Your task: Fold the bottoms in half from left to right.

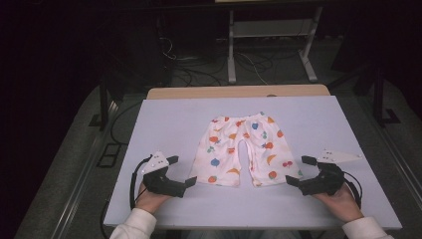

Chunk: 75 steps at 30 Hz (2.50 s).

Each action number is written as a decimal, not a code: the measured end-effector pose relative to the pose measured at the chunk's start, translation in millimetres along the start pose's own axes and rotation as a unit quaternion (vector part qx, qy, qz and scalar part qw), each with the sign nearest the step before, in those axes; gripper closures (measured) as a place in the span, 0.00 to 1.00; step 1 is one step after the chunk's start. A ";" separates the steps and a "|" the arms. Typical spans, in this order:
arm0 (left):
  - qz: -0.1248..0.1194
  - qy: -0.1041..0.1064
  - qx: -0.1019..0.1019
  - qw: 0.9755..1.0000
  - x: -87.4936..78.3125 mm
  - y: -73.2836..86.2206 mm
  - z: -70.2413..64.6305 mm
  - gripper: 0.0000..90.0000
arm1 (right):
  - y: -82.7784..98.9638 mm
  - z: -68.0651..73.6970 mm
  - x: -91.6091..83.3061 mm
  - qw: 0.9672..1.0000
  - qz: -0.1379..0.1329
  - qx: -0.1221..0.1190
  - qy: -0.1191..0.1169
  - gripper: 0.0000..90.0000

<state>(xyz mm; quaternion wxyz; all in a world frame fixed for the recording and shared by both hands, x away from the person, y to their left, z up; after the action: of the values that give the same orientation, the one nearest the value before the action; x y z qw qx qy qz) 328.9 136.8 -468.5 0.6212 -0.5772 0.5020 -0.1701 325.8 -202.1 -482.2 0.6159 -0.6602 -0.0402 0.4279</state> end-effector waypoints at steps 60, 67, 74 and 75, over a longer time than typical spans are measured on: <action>0.000 0.001 -0.003 1.000 1.6 0.0 -0.6 0.00 | -68.3 13.0 12.3 0.999 -0.006 -0.026 -0.023 0.00; 0.000 0.001 -0.003 1.000 1.6 0.0 -0.7 0.00 | -80.0 13.5 18.8 0.999 -0.004 -0.036 -0.025 0.00; 0.000 0.002 -0.003 1.000 1.7 -0.1 -0.8 0.00 | -88.3 16.2 26.2 0.999 -0.001 -0.043 -0.025 0.00; 0.000 0.002 -0.002 1.000 1.8 0.0 -0.9 0.00 | -89.2 17.0 27.1 0.999 -0.001 -0.043 -0.026 0.00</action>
<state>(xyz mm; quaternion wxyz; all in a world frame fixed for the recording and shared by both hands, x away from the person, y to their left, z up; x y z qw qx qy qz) 328.9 134.8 -469.1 0.6189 -0.5784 0.5035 -0.1700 374.8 -151.9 -418.4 0.5859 -0.6748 -0.0754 0.4424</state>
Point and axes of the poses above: each handheld gripper's, and its own axes: x roughly forward along the jaws, y roughly out of its underside, z roughly to its left, the point moved 10 cm from there along x, roughly forward along the jaws, and after that the axes turned 7 degrees about y, right-handed, at the moved point
